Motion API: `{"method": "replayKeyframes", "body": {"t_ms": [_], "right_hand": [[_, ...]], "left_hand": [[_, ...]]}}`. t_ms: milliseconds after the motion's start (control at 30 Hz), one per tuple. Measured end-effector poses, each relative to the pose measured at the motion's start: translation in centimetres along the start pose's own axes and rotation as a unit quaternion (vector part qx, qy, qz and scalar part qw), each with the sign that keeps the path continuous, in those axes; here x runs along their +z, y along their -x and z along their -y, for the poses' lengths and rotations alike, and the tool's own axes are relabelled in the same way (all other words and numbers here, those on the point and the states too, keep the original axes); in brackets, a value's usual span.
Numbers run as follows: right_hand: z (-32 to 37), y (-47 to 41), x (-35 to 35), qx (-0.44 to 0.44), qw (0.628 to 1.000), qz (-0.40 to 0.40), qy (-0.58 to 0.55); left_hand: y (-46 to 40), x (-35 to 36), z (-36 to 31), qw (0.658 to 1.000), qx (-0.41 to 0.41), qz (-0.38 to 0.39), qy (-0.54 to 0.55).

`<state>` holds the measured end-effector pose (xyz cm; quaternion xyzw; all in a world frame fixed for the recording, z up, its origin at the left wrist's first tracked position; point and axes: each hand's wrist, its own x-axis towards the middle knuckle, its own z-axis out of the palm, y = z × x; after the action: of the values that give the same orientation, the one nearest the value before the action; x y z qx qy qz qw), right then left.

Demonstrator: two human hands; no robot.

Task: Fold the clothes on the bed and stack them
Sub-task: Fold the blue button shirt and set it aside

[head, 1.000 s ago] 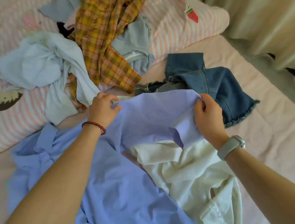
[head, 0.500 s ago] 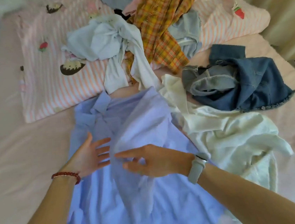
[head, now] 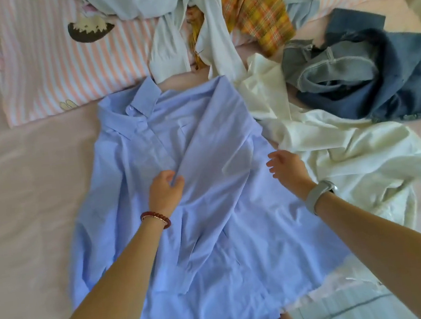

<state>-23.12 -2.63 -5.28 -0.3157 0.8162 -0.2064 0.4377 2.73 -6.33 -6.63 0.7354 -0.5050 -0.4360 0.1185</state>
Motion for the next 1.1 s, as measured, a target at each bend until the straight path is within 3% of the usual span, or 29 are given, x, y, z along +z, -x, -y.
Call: {"method": "replayKeyframes", "body": {"t_ms": [167,300,467,633,733,867,1000,1100], "right_hand": [[2.8,-4.2,0.8,0.064,0.983,-0.014,-0.174],[3.8,-7.4,2.2,0.089,0.978,-0.012,-0.188],[3.7,-8.7,2.3,0.09,0.961,-0.064,-0.252],[2.5,-8.8,0.9,0.043,0.96,-0.131,-0.244],[3.0,-8.7,0.5,0.022,0.955,-0.124,-0.267],[2.0,-6.7,0.9,0.001,0.96,-0.093,-0.264],[-1.3,-2.0,3.1,0.068,0.956,-0.111,-0.264],[-3.3,2.1,5.4,0.115,0.962,-0.064,-0.237]], "left_hand": [[-3.9,1.9,-4.9,0.995,0.092,-0.012,-0.03],[-8.0,3.8,-8.4,0.992,0.116,0.008,-0.042],[-11.4,5.4,-11.0,0.992,0.086,0.024,-0.093],[-12.5,5.0,-11.8,0.991,0.107,-0.042,-0.065],[-12.3,4.9,-11.5,0.993,0.103,-0.031,-0.044],[-10.9,4.6,-9.1,0.999,0.036,-0.008,0.013],[-6.9,3.6,-4.7,0.998,0.049,-0.017,-0.03],[-3.7,2.3,-1.1,0.995,0.043,-0.045,-0.079]]}}
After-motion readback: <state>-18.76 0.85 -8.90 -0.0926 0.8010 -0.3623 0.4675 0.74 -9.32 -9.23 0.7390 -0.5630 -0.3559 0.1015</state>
